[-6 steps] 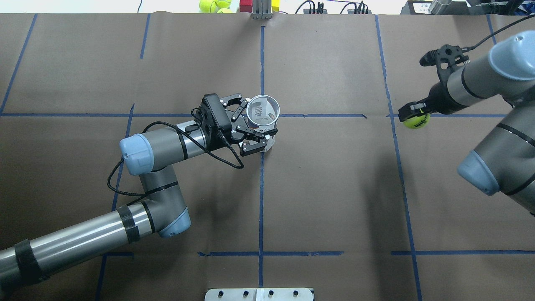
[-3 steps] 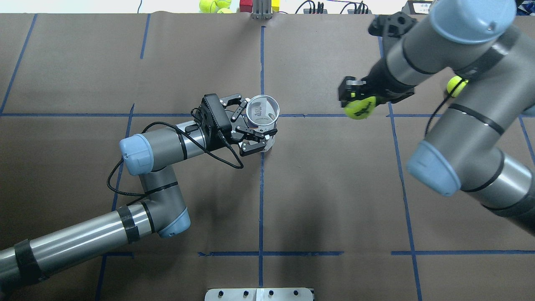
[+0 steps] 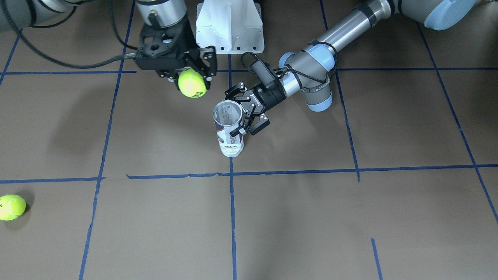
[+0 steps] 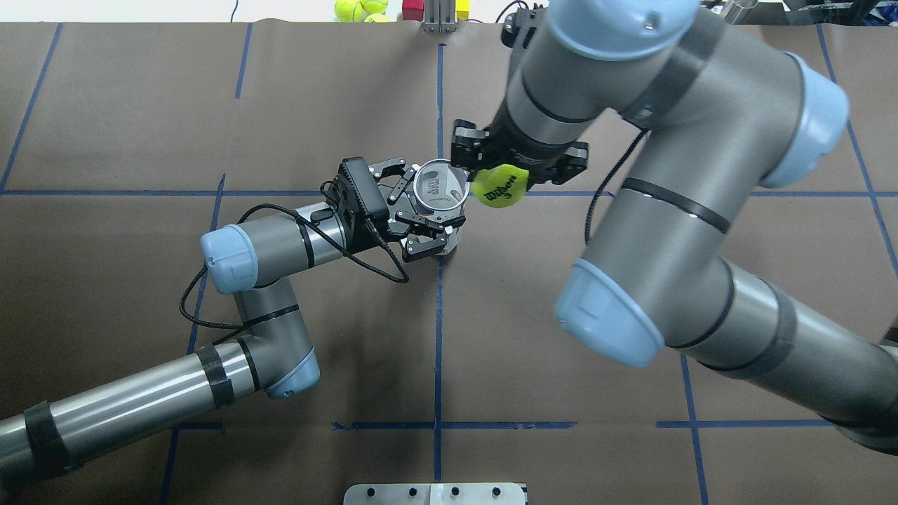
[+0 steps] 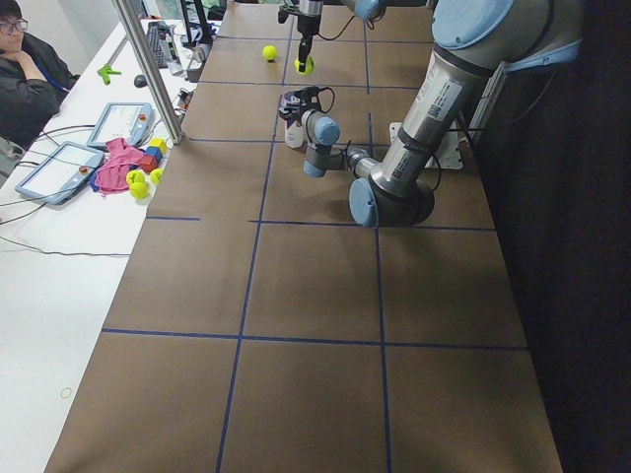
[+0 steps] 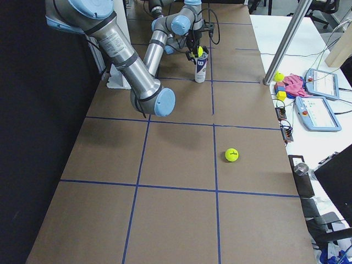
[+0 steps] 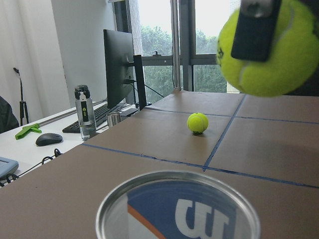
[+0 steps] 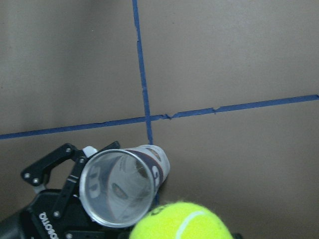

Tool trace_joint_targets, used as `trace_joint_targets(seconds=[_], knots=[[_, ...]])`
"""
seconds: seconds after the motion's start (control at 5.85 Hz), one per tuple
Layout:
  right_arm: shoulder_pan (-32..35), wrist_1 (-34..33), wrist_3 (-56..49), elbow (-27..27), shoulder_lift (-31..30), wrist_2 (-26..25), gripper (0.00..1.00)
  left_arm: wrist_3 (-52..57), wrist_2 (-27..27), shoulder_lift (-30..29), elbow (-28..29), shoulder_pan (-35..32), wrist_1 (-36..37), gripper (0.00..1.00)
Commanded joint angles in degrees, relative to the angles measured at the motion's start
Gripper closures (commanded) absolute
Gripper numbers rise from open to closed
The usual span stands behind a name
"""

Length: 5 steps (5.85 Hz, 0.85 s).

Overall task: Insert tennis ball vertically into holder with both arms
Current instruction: 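Carry the ball with the right gripper above the can's opening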

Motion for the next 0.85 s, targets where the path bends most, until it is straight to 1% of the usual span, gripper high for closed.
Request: trace_joint_targets(seconds=[0.0, 0.17, 0.34, 0.68], knots=[[-1.13, -0.48, 1.01, -9.27, 7.32, -1.77, 0.94, 0.0, -0.01, -0.05, 0.0, 0.09, 0.06, 0.13], [-2.44, -0.13, 1.01, -10.01, 7.34, -3.6, 0.89, 0.0, -0.01, -0.05, 0.0, 0.09, 0.06, 0.13], [-2.8, -0.04, 0.92, -10.27, 7.43, -3.79, 0.81, 0.0, -0.01, 0.04, 0.08, 0.09, 0.06, 0.13], [-3.16, 0.23, 0.05, -10.8, 7.25, -3.88, 0.19, 0.0, 0.08, 0.04, 0.09, 0.09, 0.06, 0.13]])
